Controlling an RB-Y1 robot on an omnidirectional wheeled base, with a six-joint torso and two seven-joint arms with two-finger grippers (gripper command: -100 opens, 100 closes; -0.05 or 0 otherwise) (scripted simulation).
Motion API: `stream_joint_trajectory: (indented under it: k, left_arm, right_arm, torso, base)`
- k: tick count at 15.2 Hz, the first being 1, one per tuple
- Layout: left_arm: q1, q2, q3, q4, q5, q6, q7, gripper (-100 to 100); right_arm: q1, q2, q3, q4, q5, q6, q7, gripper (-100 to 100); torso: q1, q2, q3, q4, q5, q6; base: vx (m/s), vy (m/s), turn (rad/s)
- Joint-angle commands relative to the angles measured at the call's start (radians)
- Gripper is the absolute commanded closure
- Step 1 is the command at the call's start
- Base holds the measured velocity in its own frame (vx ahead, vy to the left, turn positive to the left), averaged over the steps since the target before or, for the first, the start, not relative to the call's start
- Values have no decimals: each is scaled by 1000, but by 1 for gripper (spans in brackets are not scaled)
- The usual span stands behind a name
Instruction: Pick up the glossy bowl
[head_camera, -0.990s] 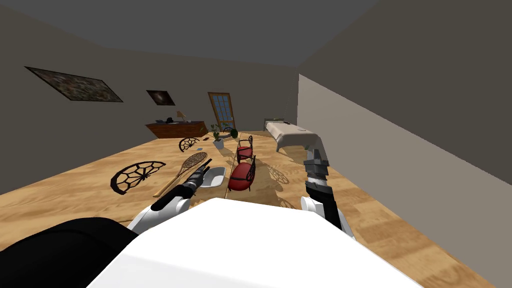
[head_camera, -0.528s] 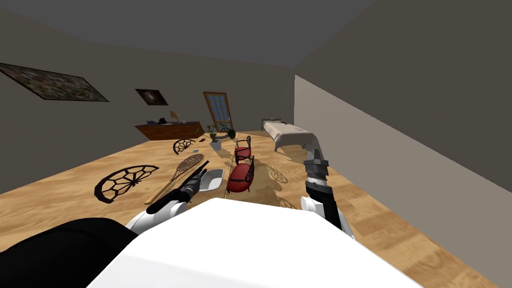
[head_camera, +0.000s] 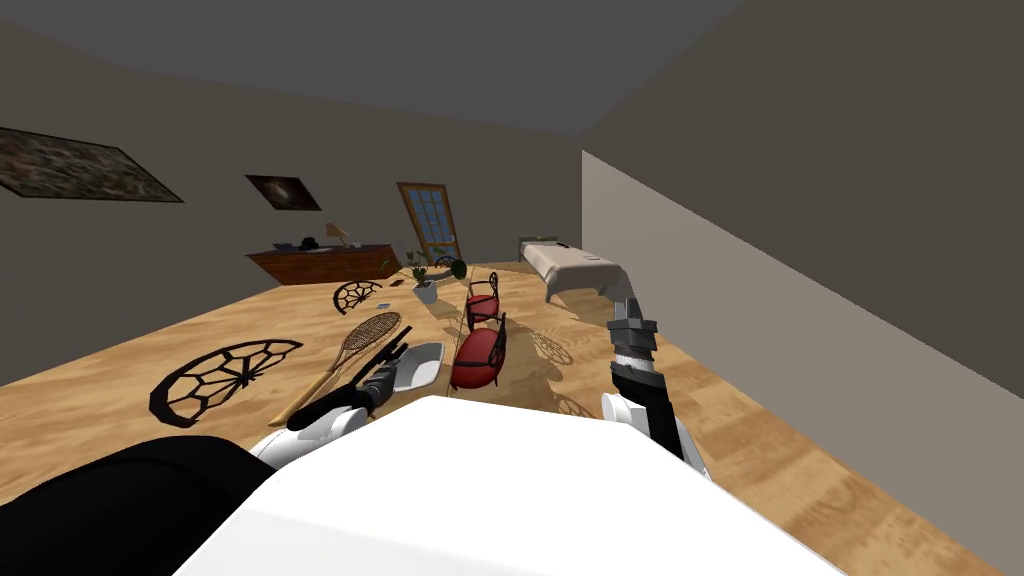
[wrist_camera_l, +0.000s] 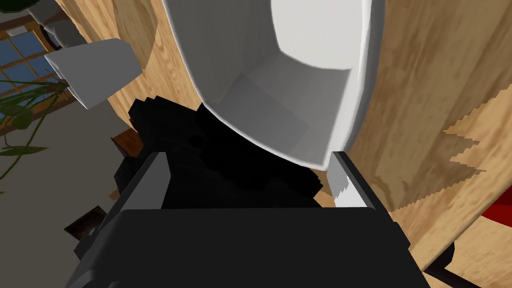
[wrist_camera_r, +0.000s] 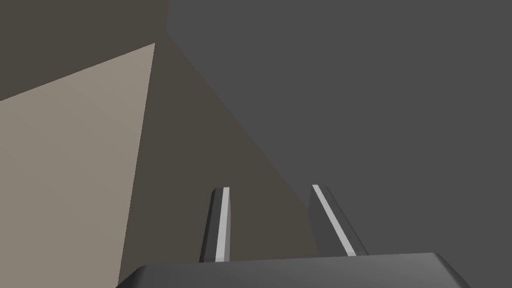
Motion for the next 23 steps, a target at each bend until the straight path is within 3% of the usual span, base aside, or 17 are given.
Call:
stream_joint_trajectory:
  k: [1,4,11,17,18,19,23]
  left_arm:
    - [10,-12,5,1,7,31,-8,-100]
    - [22,-35,25,9,29,101,-25,-100]
    - [35,-75,50,18,57,197,-46,-100]
    - [46,-148,75,27,84,290,-68,-100]
    - [47,-161,77,28,87,297,-70,-100]
    - [47,-145,73,26,83,283,-67,-100]
    - [14,-143,59,99,65,238,-66,-100]
  right_arm:
    - [0,0,0,0,0,0,0,0]
    - [0,0,0,0,0,0,0,0]
    - [0,0,0,0,0,0,0,0]
    - [0,0,0,0,0,0,0,0]
    - [0,0,0,0,0,0,0,0]
    - [0,0,0,0,0,0,0,0]
    - [0,0,0,0,0,0,0,0]
  torso:
    - [0,0,0,0,0,0]
    - [0,0,0,0,0,0]
    - [0,-1,-1,0,0,0]
    - [0,-1,-1,0,0,0]
    - [0,-1,-1,0,0,0]
    - [0,-1,-1,0,0,0]
    - [-1,1,1,0,0,0]
  base:
    - [23,20,-73]
    - [33,21,-93]
    - [34,21,-74]
    - [38,22,-73]
    - [38,22,-52]
    - [21,13,-14]
    - [0,11,-11]
